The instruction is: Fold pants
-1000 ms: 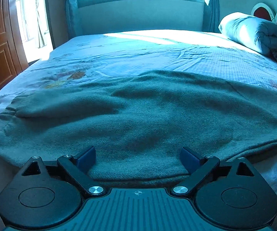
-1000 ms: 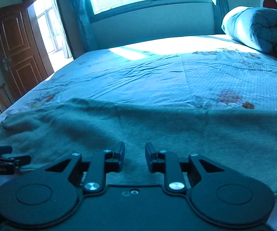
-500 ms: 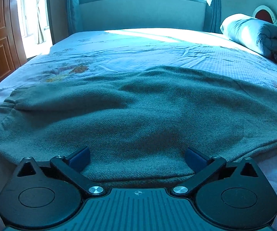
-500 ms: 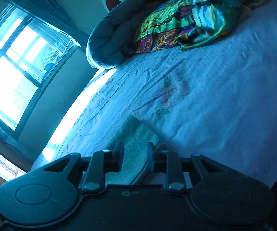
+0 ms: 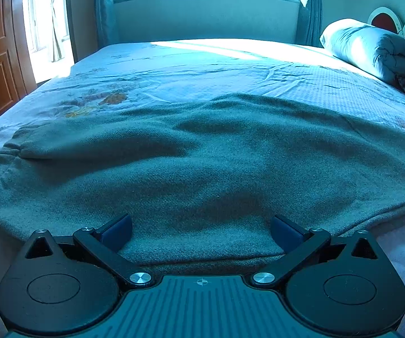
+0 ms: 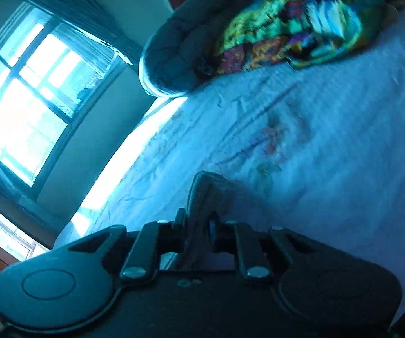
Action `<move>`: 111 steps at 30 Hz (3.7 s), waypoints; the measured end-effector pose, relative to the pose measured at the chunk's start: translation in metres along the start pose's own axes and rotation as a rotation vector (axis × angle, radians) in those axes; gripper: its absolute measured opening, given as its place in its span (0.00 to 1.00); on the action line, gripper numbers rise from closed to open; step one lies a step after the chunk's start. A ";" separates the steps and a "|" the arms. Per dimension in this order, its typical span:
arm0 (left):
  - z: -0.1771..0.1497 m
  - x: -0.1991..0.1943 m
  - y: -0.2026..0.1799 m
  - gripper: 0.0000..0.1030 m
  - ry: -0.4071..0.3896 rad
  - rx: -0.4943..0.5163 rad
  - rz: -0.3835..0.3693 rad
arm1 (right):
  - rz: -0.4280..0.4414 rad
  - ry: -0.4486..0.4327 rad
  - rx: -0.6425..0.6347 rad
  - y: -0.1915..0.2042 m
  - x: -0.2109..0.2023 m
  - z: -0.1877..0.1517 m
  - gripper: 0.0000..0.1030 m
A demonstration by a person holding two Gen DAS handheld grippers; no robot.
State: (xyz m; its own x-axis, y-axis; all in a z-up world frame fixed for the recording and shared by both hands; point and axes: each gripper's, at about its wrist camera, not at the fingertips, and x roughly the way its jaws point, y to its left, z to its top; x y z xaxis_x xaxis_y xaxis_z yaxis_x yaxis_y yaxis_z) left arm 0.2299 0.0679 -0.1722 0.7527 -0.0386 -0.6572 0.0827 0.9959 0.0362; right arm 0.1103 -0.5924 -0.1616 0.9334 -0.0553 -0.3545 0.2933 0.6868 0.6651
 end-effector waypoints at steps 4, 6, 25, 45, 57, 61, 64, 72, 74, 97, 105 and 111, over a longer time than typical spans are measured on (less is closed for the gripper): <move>-0.002 -0.002 0.005 1.00 -0.007 0.013 -0.025 | -0.029 0.002 -0.070 -0.014 -0.004 0.000 0.06; -0.004 -0.002 0.006 1.00 -0.015 0.018 -0.034 | -0.091 0.090 -0.022 -0.049 0.011 -0.018 0.06; 0.011 0.008 -0.099 1.00 -0.050 0.114 -0.127 | 0.035 0.306 -0.267 0.073 0.128 -0.074 0.00; 0.018 -0.002 -0.253 1.00 -0.020 0.100 -0.211 | -0.024 0.072 0.316 -0.070 -0.007 -0.031 0.30; 0.017 -0.012 -0.277 1.00 0.029 0.091 -0.150 | 0.009 0.059 0.359 -0.075 -0.007 -0.036 0.30; 0.016 -0.016 -0.286 1.00 0.032 0.100 -0.147 | 0.006 0.048 0.354 -0.075 -0.006 -0.035 0.30; 0.014 -0.015 -0.287 1.00 0.035 0.099 -0.144 | -0.001 0.052 0.361 -0.077 0.000 -0.037 0.26; 0.009 -0.012 -0.287 1.00 0.020 0.100 -0.142 | -0.024 0.058 0.322 -0.077 0.002 -0.037 0.15; 0.008 -0.013 -0.286 1.00 0.016 0.098 -0.146 | -0.026 0.059 0.312 -0.076 0.002 -0.037 0.15; 0.003 -0.011 -0.295 1.00 -0.002 0.108 -0.142 | -0.037 0.002 0.140 -0.040 -0.006 -0.032 0.08; 0.007 -0.040 -0.186 1.00 -0.050 0.002 -0.161 | 0.132 -0.015 -0.134 0.094 -0.011 -0.029 0.08; -0.015 -0.044 -0.046 1.00 -0.028 -0.080 -0.065 | 0.268 0.100 -0.263 0.196 0.020 -0.097 0.08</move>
State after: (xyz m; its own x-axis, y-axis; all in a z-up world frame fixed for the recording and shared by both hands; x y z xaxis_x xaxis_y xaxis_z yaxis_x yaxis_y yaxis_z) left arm 0.1826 0.0248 -0.1563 0.7658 -0.1042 -0.6346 0.0805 0.9946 -0.0662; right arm 0.1664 -0.3890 -0.1024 0.9410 0.2135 -0.2625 -0.0333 0.8305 0.5560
